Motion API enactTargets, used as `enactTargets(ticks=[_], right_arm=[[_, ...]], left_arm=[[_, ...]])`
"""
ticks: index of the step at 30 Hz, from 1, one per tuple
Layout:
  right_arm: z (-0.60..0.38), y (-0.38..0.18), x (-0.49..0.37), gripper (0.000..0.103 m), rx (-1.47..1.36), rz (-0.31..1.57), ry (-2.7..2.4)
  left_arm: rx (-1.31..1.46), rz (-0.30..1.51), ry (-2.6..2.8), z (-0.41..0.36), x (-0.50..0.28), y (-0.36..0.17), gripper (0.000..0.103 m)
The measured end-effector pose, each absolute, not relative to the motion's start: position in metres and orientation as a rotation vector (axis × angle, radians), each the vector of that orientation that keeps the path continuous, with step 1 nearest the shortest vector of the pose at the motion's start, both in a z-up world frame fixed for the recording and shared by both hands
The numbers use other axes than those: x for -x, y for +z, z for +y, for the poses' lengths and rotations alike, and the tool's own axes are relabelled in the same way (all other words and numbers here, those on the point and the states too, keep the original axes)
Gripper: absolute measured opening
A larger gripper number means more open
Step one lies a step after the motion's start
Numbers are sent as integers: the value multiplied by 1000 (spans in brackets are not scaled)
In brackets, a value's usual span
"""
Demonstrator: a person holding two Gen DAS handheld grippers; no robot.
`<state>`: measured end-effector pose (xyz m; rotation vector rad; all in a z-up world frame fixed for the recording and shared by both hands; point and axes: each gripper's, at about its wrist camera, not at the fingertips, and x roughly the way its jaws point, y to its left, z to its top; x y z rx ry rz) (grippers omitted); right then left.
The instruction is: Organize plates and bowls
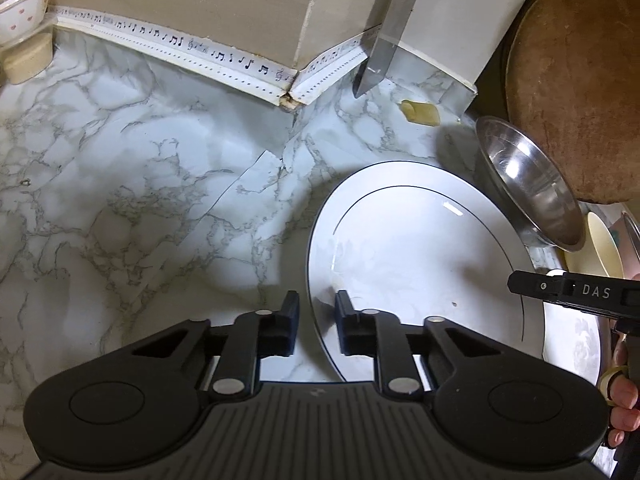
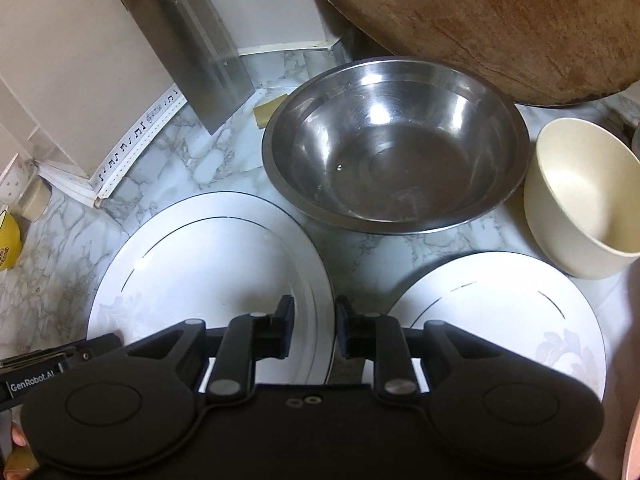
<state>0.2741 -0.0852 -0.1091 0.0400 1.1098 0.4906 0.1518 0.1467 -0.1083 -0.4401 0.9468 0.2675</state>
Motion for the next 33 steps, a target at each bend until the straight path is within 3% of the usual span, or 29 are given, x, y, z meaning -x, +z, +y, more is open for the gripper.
enactTargets(ticks=[33], right_arm=[[33, -107, -185, 17, 114, 1068, 745]], left_arm=[[421, 891, 523, 245, -43, -96, 15]])
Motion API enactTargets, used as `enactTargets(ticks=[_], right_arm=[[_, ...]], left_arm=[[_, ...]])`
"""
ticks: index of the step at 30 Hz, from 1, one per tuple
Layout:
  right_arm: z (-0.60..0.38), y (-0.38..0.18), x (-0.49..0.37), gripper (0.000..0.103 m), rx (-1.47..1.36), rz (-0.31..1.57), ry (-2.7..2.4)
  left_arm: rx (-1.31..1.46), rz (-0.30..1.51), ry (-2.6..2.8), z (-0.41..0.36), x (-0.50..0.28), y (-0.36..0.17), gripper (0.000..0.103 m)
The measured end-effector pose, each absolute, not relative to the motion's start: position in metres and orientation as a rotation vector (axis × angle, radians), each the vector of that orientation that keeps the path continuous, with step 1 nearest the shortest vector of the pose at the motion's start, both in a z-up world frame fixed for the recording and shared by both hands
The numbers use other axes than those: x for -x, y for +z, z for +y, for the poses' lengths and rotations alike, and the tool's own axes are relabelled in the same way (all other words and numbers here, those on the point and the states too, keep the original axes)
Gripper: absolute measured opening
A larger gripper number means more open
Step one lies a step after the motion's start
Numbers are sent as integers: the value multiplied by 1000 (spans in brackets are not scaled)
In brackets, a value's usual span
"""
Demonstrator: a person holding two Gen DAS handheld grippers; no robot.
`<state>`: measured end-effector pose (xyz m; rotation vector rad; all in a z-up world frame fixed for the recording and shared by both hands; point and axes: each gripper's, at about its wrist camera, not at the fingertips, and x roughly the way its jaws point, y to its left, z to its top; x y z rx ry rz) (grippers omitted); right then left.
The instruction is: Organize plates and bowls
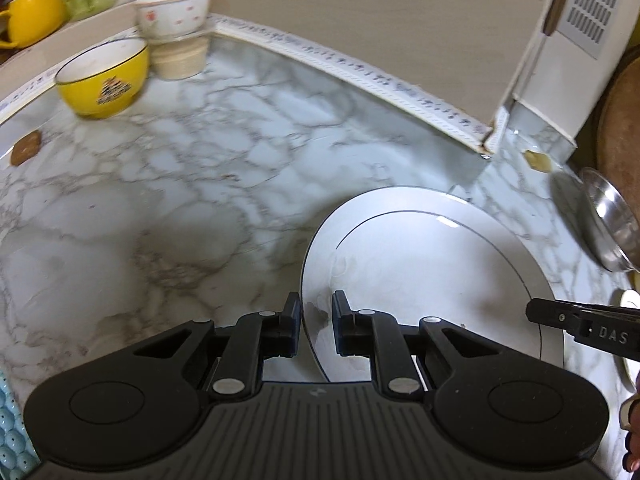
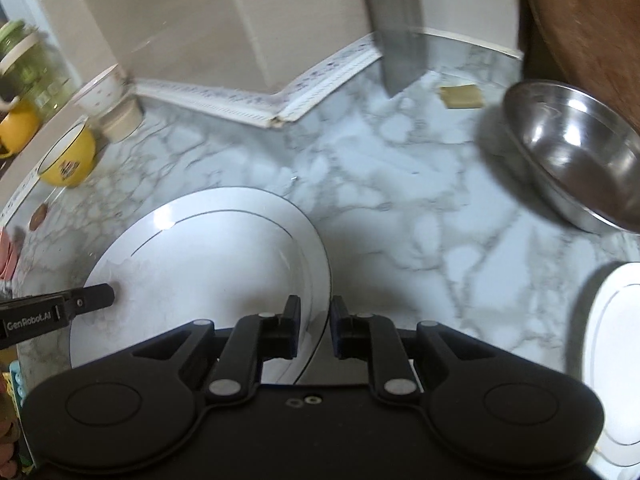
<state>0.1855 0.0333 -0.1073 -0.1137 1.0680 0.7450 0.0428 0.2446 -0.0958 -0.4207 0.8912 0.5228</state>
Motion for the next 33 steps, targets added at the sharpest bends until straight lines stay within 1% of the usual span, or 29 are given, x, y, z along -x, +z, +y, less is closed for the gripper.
enactTargets(ticks=[7, 16, 21, 25, 33], right_arm=[[46, -109, -174, 17, 148, 1047, 761], [41, -108, -174, 18, 134, 1037, 722], [27, -103, -174, 18, 91, 1035, 720], [19, -90, -166, 18, 104, 981, 721], [1, -62, -152, 19, 86, 913, 731]], left_arm=[[418, 895, 546, 248, -38, -105, 15], [390, 881, 559, 247, -35, -103, 15], [366, 855, 565, 246, -28, -93, 15], [352, 823, 549, 240, -24, -82, 15], [301, 752, 449, 206, -21, -56, 15]])
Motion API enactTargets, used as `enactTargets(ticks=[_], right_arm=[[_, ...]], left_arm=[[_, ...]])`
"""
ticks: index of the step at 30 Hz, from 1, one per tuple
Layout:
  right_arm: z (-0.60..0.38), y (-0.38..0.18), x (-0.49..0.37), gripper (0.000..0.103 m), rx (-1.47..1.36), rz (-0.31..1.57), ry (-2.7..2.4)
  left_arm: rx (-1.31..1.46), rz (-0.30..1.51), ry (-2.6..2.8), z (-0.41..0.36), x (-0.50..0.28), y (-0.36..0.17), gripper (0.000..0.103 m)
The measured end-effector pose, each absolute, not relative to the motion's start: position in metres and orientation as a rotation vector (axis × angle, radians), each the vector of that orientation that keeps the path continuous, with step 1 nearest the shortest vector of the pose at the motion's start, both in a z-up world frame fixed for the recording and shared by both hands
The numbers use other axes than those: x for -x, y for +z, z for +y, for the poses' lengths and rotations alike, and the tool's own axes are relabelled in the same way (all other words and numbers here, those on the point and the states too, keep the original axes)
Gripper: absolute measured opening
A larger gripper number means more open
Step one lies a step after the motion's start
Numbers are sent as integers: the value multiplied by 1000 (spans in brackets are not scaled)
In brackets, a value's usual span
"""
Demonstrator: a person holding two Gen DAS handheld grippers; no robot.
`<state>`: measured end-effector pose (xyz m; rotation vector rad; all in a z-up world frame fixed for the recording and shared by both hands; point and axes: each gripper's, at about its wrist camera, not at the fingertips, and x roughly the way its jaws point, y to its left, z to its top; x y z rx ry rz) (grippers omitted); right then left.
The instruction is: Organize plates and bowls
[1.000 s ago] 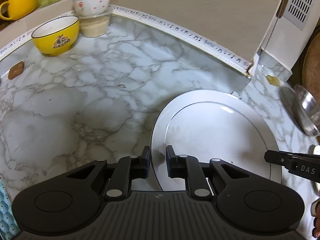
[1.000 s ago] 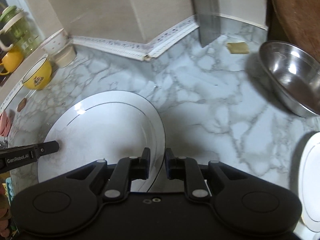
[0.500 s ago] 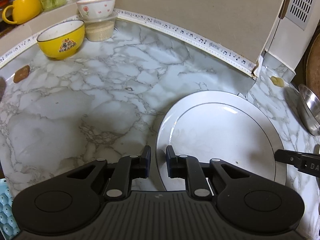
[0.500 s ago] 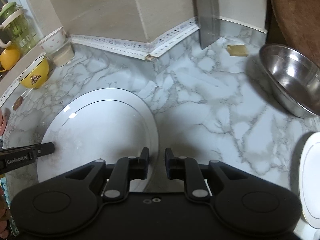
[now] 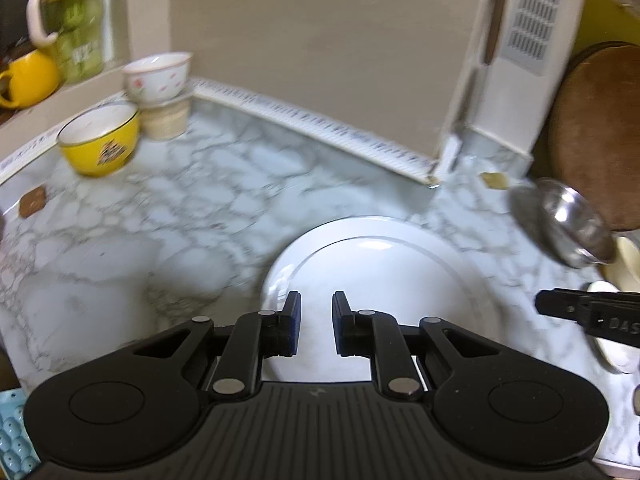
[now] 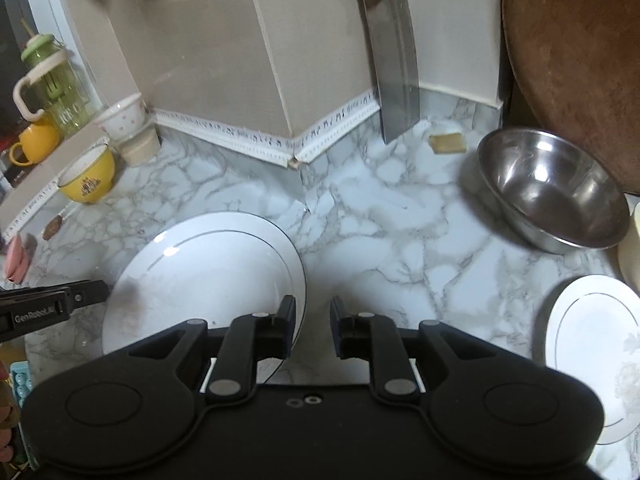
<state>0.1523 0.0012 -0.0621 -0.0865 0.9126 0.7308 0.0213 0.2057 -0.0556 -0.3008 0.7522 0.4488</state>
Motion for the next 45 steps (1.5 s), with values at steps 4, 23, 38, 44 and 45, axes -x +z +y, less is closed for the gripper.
enactTargets(ticks=[4, 23, 38, 44, 45], right_arm=[[-10, -50, -145, 20, 93, 872, 714], [-84, -16, -120, 33, 49, 725, 595], [-148, -18, -128, 93, 68, 708, 458], [-170, -25, -150, 100, 82, 759, 424], [-174, -27, -154, 100, 83, 769, 420]], left_arm=[[278, 722, 400, 189, -22, -46, 15], [211, 628, 176, 113, -41, -18, 71], [175, 687, 30, 50, -85, -21, 76], [171, 755, -9, 30, -114, -29, 76], [176, 773, -17, 27, -119, -31, 76]])
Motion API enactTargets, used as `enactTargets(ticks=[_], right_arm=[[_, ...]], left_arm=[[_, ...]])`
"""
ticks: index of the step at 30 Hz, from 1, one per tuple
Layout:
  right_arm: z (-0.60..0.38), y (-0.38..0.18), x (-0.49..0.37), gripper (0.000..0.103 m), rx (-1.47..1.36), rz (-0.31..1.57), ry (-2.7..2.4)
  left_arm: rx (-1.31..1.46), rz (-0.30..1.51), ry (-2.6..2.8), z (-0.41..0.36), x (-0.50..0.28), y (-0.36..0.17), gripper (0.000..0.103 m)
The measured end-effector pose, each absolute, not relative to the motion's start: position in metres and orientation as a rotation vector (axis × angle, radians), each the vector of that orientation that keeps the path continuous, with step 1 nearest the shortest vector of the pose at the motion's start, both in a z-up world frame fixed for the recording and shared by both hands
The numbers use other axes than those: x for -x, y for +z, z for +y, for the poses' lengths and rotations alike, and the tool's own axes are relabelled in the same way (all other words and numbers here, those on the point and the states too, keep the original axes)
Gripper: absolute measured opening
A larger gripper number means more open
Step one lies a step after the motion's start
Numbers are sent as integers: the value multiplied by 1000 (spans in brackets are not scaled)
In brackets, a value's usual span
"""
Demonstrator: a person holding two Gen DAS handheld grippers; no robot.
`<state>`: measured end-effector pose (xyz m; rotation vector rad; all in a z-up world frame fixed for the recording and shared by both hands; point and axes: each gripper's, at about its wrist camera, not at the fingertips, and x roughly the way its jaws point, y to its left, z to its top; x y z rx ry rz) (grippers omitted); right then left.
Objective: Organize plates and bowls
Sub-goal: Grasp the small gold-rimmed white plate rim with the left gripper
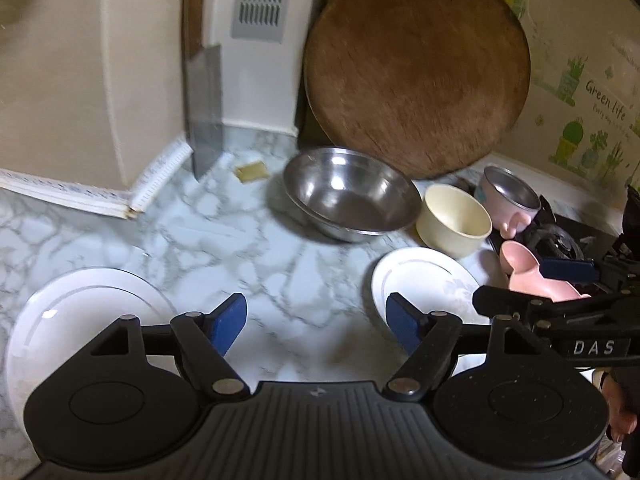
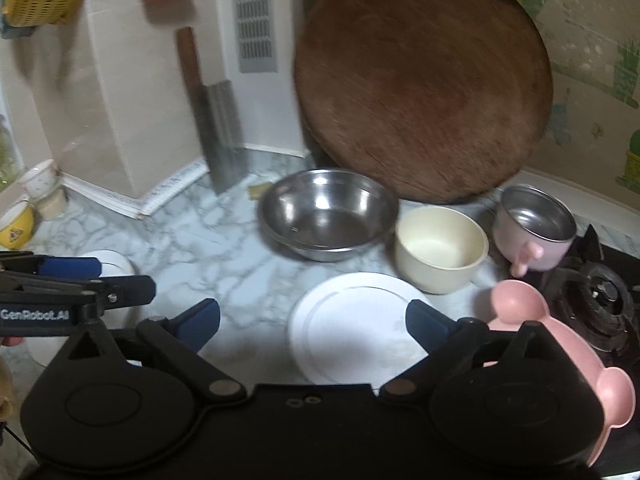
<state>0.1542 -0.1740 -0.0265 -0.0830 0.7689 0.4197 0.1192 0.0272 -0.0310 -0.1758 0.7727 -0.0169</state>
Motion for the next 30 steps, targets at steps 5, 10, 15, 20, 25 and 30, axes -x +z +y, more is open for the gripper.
enactTargets(ticks=[5, 10, 15, 20, 25, 30], right_arm=[[-188, -34, -179, 101, 87, 824, 407], [-202, -46, -209, 101, 75, 888, 394], [-216, -65, -243, 100, 28, 990, 390], [-220, -85, -269, 97, 1, 1086, 391], [-223, -97, -284, 90, -6, 1136, 394], [-226, -106, -292, 80, -25, 1183, 417]], left_arm=[[176, 840, -31, 14, -143, -44, 76], [197, 906, -36, 4, -166, -58, 76], [240, 970, -37, -3, -189, -74, 76], [298, 1034, -26, -4, -205, -93, 76], [293, 1059, -29, -11, -214, -107, 76], [321, 1077, -39, -16, -220, -117, 76]])
